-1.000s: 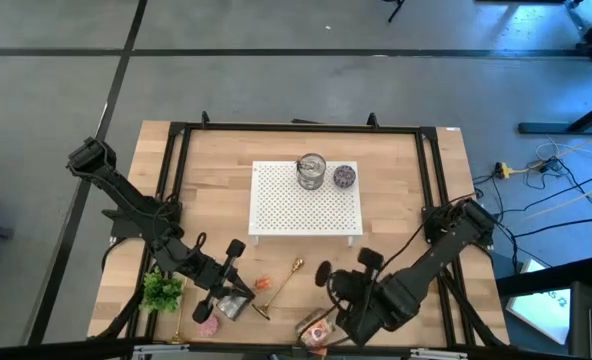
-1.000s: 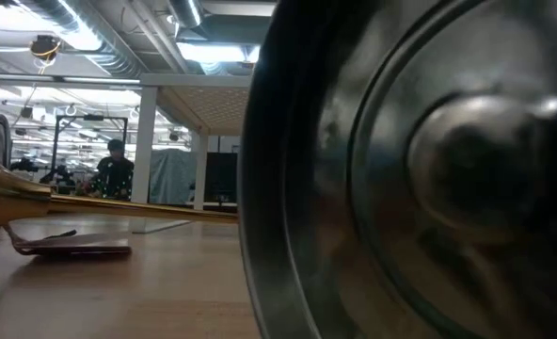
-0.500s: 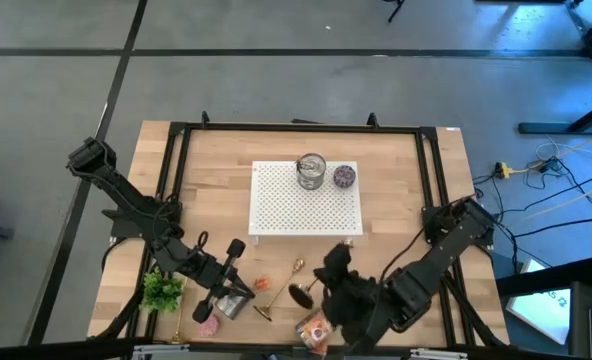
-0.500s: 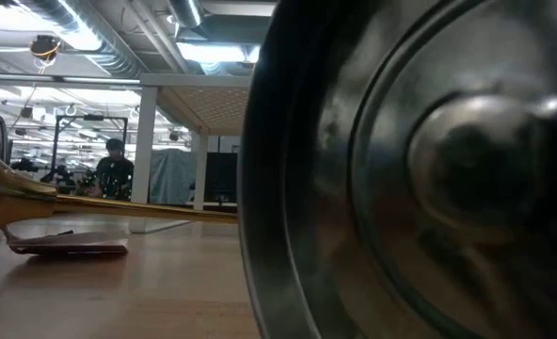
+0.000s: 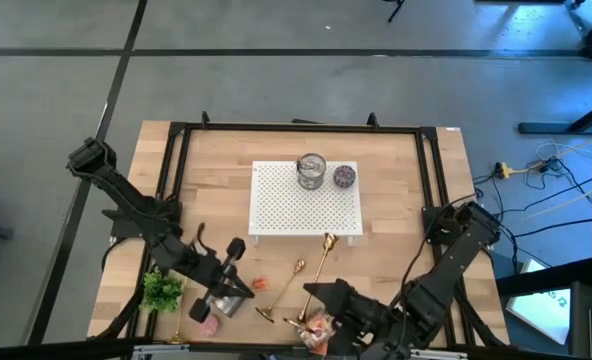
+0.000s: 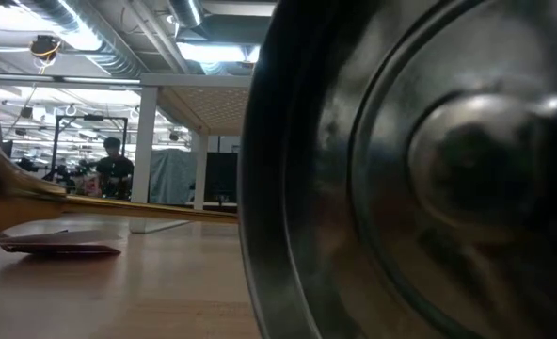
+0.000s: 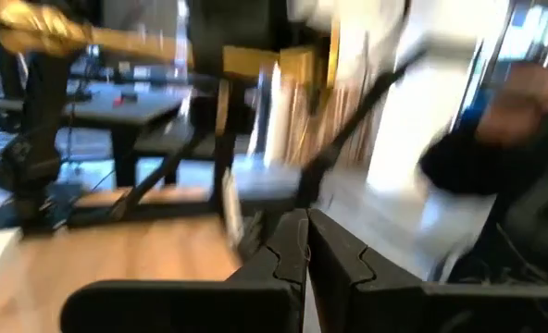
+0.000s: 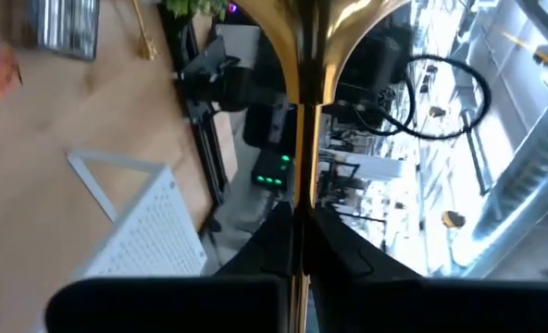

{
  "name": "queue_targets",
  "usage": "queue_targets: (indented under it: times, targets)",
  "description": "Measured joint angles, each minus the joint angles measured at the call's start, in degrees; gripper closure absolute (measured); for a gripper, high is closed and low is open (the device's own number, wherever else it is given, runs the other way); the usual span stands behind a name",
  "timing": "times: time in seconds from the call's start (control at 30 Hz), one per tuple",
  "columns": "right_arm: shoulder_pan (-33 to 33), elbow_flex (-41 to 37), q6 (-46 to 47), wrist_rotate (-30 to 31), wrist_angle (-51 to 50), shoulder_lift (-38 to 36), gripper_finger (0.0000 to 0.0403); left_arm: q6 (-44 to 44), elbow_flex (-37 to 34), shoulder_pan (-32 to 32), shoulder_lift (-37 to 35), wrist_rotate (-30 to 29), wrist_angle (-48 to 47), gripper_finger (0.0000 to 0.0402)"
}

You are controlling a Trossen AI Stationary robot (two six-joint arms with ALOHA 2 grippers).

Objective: Pick & Place candle stick holders
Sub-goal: Put the right gold candle holder on the shelf

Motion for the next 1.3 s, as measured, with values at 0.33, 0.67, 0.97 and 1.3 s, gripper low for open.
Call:
queue_targets:
  times: [0.33, 0.67, 0.97, 1.3]
  targets:
    - [-0.7, 0.0, -8.1, 6.8, -5.5, 5.7, 0.0387, -33.9, 0.0, 7.9, 5.7, 8.0, 9.6, 0.0396]
    - [-2.1, 0.0, -1.7, 10.3, -17.0, 12.1, 0.0387, -35.0, 0.0, 11.8, 10.2, 22.0, -0.5, 0.037]
    - [-2.3, -0.1, 5.9, 5.3, -17.2, 12.5, 0.0387, -32.5, 0.0, 16.3, 10.1, 16.0, -4.2, 0.027]
    - [-3.5, -0.7, 7.1, 1.9, -17.6, 12.5, 0.0387, -35.3, 0.0, 17.9, 10.1, 20.4, -1.3, 0.0216]
